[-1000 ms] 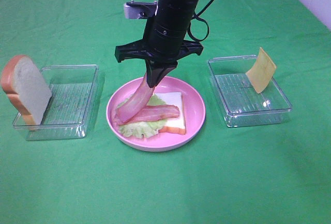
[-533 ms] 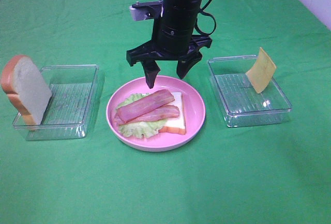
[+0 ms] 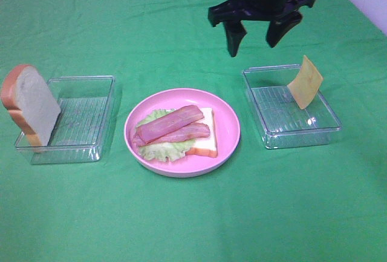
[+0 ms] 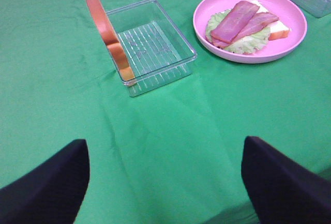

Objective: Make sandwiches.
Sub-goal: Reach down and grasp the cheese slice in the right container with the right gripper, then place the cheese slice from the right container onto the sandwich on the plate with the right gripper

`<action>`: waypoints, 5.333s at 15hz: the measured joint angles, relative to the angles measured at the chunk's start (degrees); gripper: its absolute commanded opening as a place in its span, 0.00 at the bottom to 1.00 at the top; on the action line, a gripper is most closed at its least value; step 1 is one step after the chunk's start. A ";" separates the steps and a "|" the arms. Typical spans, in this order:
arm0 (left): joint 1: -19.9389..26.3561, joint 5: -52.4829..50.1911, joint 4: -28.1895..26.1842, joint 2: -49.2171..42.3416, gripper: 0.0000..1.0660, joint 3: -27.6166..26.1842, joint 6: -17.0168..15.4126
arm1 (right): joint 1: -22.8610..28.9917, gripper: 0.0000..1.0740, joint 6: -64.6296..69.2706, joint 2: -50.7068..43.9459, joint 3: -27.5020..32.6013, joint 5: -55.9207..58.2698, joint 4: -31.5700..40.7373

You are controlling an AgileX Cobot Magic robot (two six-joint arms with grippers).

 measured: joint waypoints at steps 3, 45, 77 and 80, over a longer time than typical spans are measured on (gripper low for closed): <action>0.00 0.00 0.00 0.00 0.72 0.00 0.00 | -6.88 0.66 -0.63 -0.63 0.00 2.41 -0.23; 0.00 0.00 0.00 0.00 0.72 0.00 0.00 | -18.16 0.00 -3.15 9.85 0.00 -5.10 5.44; 0.00 0.00 0.00 0.00 0.72 0.00 0.00 | 2.41 0.00 -35.52 4.64 28.48 -25.04 67.55; 0.00 0.00 0.00 0.00 0.72 0.00 0.00 | 2.41 0.00 -30.37 4.64 28.48 -27.04 61.13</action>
